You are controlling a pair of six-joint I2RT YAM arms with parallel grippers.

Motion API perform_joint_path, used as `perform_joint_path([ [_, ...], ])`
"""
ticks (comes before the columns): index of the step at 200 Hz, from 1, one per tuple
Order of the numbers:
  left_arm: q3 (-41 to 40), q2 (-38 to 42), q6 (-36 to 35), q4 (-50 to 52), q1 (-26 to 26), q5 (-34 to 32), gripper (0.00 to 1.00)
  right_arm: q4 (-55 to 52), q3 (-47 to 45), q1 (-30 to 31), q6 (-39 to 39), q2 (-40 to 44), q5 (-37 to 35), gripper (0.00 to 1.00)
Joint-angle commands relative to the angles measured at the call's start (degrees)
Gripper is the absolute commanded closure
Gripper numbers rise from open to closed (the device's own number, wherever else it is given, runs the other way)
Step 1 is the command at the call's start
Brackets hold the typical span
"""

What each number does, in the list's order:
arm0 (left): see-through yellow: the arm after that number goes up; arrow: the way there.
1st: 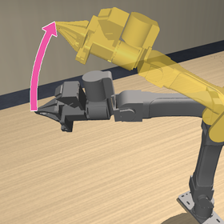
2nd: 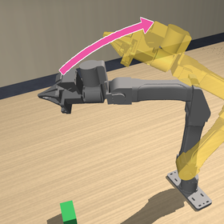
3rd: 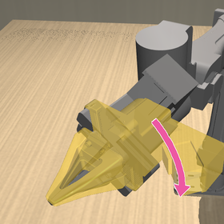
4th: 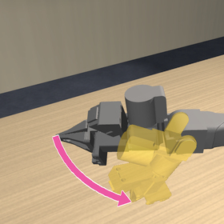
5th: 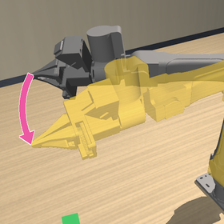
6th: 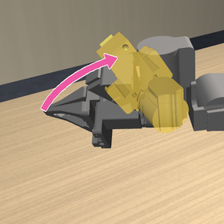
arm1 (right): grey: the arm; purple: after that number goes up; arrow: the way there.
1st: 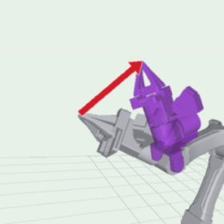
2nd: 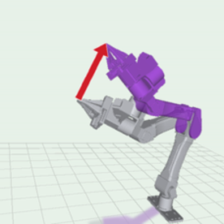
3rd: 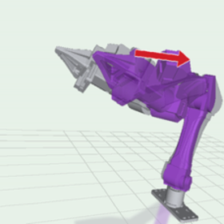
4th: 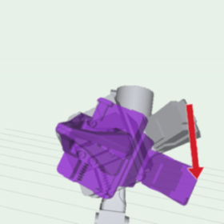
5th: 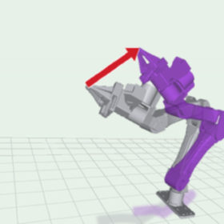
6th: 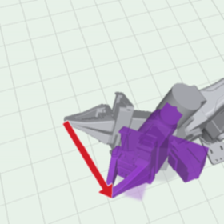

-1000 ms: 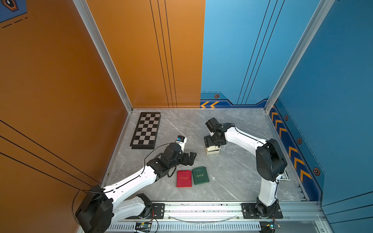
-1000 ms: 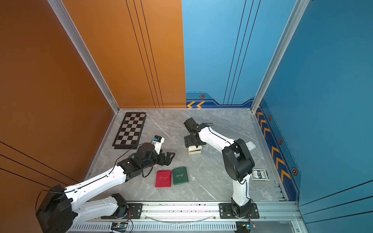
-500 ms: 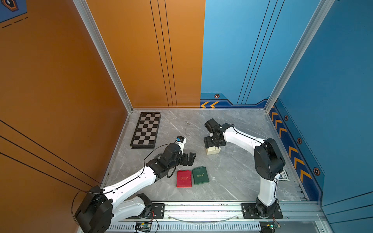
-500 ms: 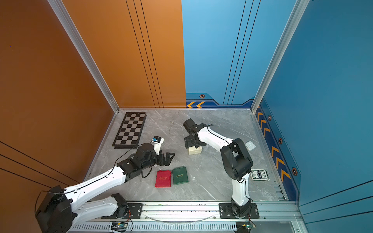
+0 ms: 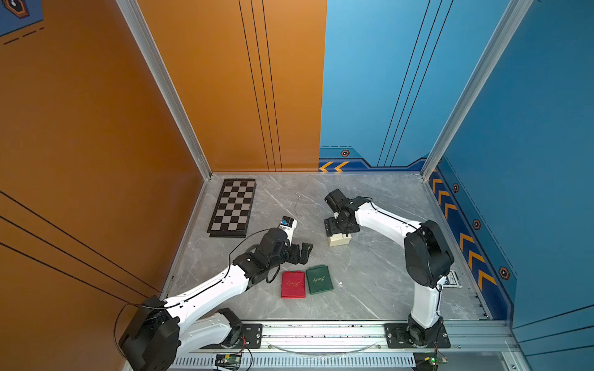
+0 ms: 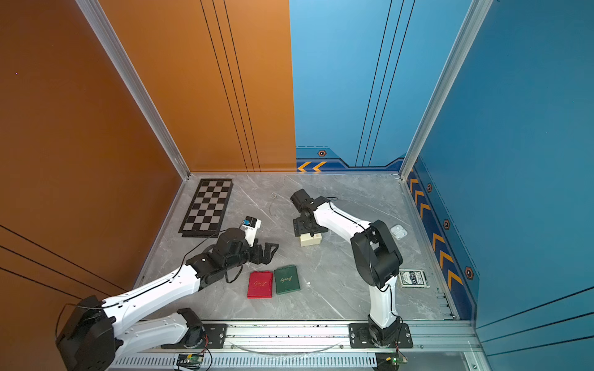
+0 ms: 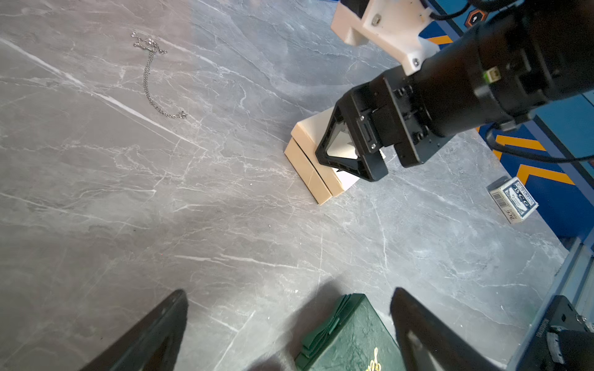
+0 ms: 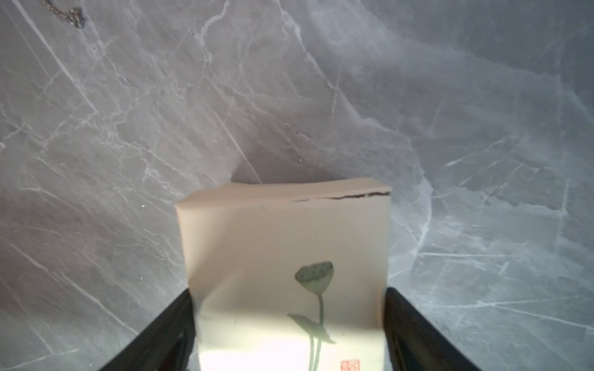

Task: Take the necklace out of the lift-off lid jewelry box
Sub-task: Close the lid on the jewelry box.

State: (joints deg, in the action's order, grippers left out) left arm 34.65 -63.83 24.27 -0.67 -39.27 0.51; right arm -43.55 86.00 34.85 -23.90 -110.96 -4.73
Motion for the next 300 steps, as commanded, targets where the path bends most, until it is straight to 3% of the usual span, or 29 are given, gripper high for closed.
perform_joint_path([
  [1,-1.1,0.6,0.3,-0.8,0.6,1.2,0.01,-2.1,1.6,0.3,-0.5,-1.6,-0.5,0.14],
  [191,-0.9,0.3,0.4,-0.8,1.0,1.8,0.00,-2.2,1.6,-0.9,-0.5,-4.8,1.4,0.14],
  [300,0.1,-1.4,0.5,-0.9,0.8,2.9,0.01,1.0,-2.2,-1.8,-1.8,-2.4,5.0,0.13],
])
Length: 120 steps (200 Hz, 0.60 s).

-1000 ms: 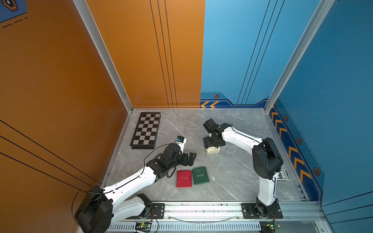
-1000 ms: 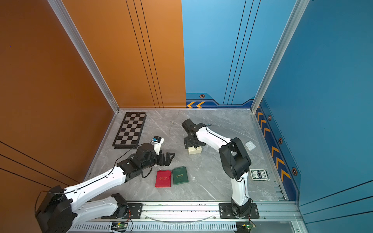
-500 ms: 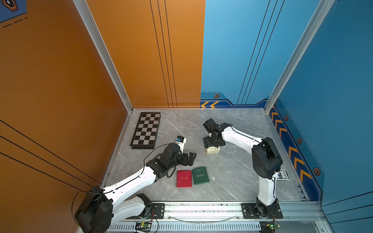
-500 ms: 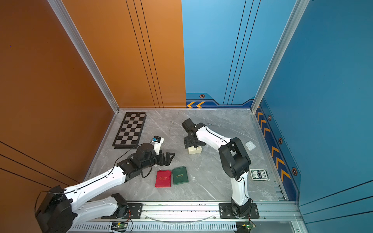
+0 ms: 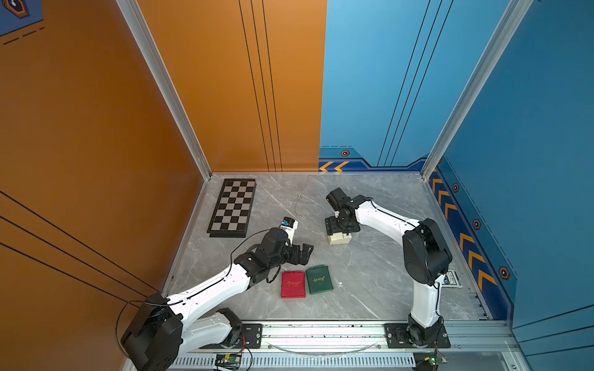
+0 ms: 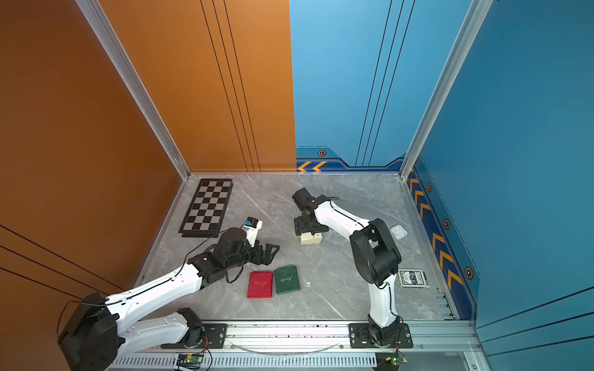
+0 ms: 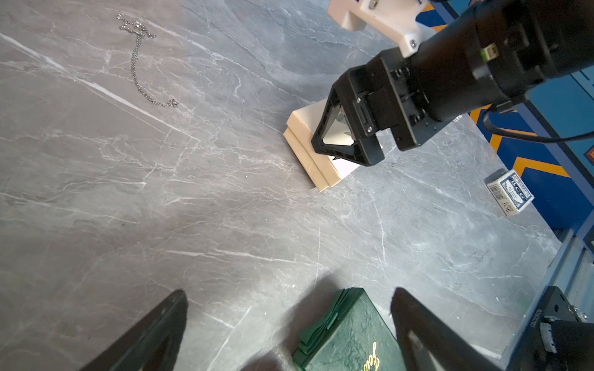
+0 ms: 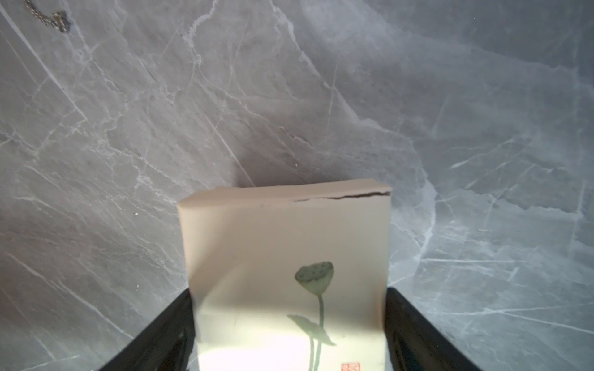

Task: Take the necklace out of the lift-off lid jewelry box
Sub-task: Close the lid on the jewelry box.

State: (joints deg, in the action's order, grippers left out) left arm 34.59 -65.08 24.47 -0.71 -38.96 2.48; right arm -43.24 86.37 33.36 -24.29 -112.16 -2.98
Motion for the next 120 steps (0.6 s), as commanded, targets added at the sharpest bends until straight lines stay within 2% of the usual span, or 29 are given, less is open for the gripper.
perform_joint_path([
  [1,0.2,-0.1,0.3,-0.9,0.5,1.0,0.01,0.7,-2.6,-0.3,-1.4,-1.2,3.3,0.13],
  [120,0.4,-0.3,0.3,-0.9,0.3,1.0,0.01,2.4,-3.5,-0.6,-1.0,0.3,5.5,0.09],
])
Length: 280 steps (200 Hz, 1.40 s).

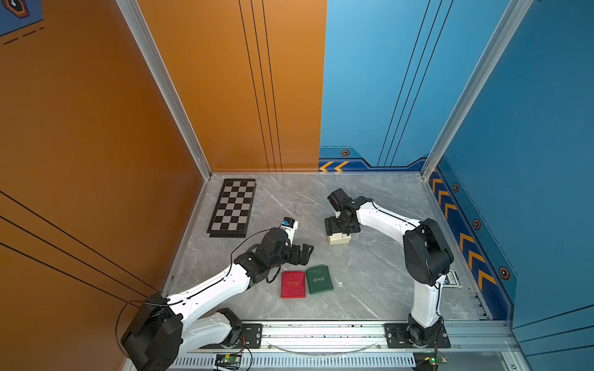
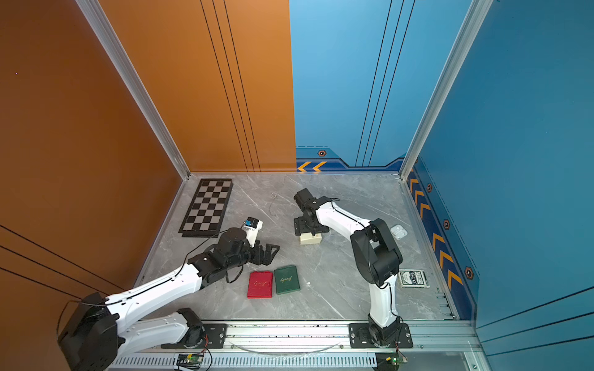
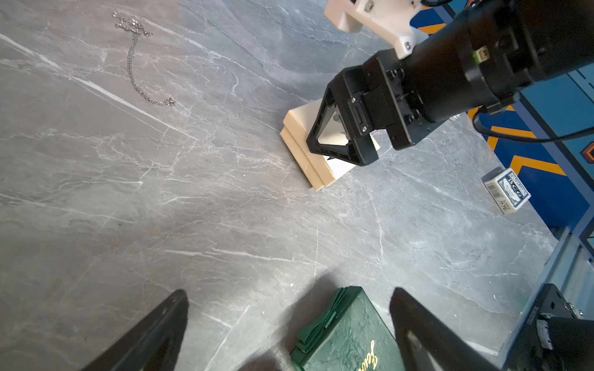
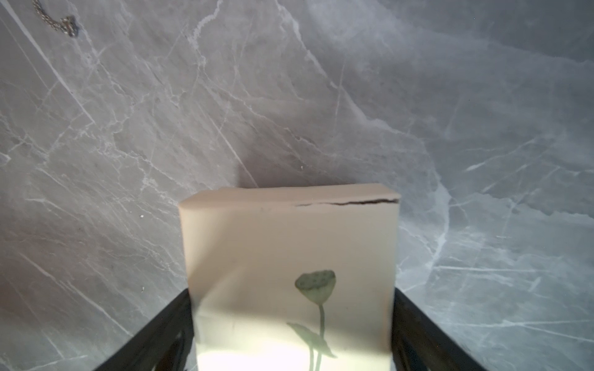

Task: Take the necklace out of the lift-off lid jewelry box
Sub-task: Close the lid on the jewelry box.

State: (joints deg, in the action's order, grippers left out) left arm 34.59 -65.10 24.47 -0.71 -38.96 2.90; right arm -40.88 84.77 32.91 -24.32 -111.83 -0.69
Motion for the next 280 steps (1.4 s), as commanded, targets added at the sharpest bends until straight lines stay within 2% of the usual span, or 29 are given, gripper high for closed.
perform_joint_path([
  [1,0.4,-0.3,0.3,-0.8,0.3,0.6,0.01,0.1,-1.9,-0.2,-1.0,0.1,3.3,0.09],
  [152,2.0,-2.9,0.5,-0.9,-0.2,0.7,0.01,4.8,-6.4,-3.2,-0.8,4.4,8.5,0.07],
  [280,1.9,-3.9,0.4,-1.3,-0.4,0.7,0.01,1.5,-1.4,-3.3,3.6,1.5,10.1,0.10],
])
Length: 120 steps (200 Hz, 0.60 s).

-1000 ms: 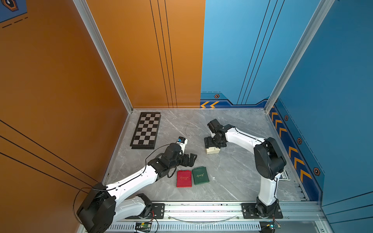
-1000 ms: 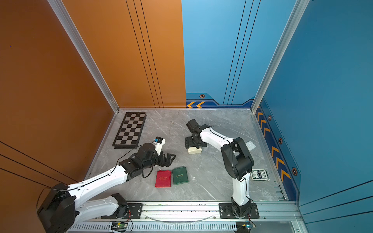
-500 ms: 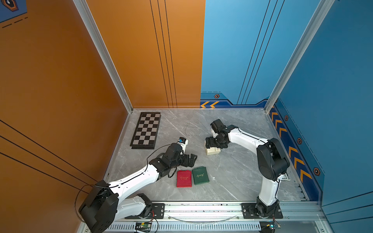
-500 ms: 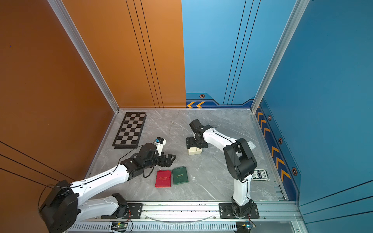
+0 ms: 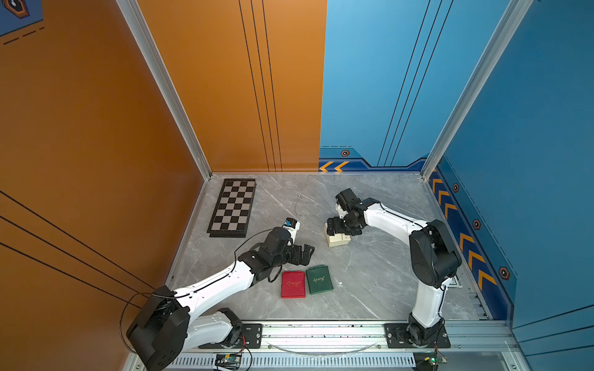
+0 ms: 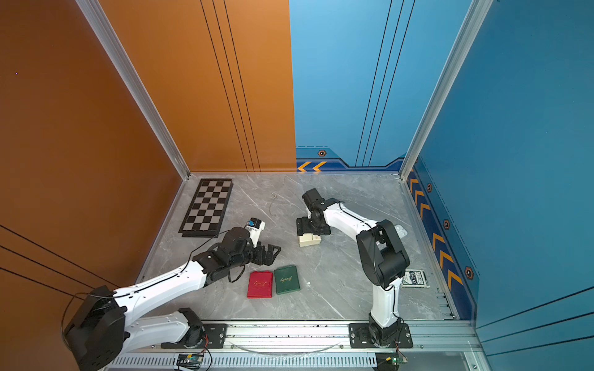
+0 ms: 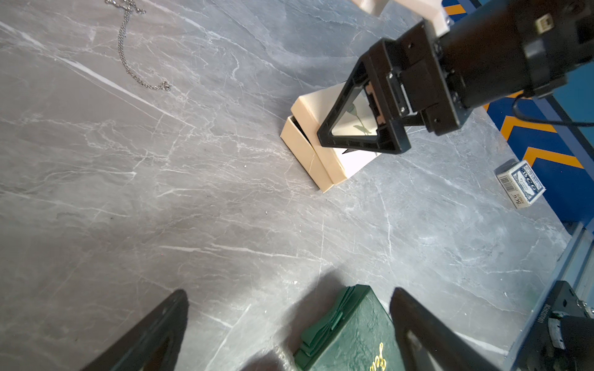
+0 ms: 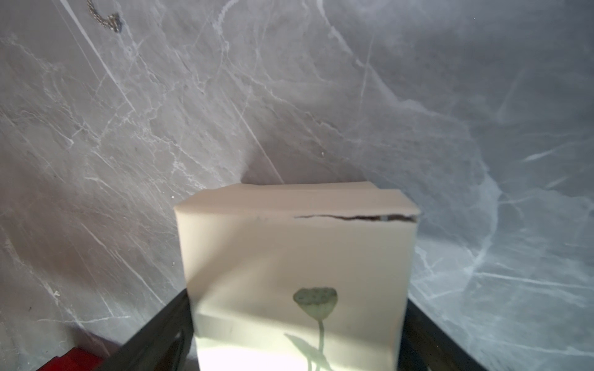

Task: Take the necklace out of the lift-off lid jewelry box
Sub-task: Close the lid on the jewelry box.

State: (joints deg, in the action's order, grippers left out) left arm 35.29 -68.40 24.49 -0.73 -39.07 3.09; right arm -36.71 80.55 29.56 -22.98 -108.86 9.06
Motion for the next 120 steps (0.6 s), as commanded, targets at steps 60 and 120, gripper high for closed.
perform_joint_path([
  [60,0.9,-1.0,0.5,-1.8,-0.3,0.9,0.02,-6.8,6.3,0.8,4.2,-4.0,-1.8,0.10],
  [120,0.7,-1.0,0.5,-2.0,-0.3,0.9,0.01,-8.8,7.4,1.3,5.6,-5.1,-2.2,0.12],
])
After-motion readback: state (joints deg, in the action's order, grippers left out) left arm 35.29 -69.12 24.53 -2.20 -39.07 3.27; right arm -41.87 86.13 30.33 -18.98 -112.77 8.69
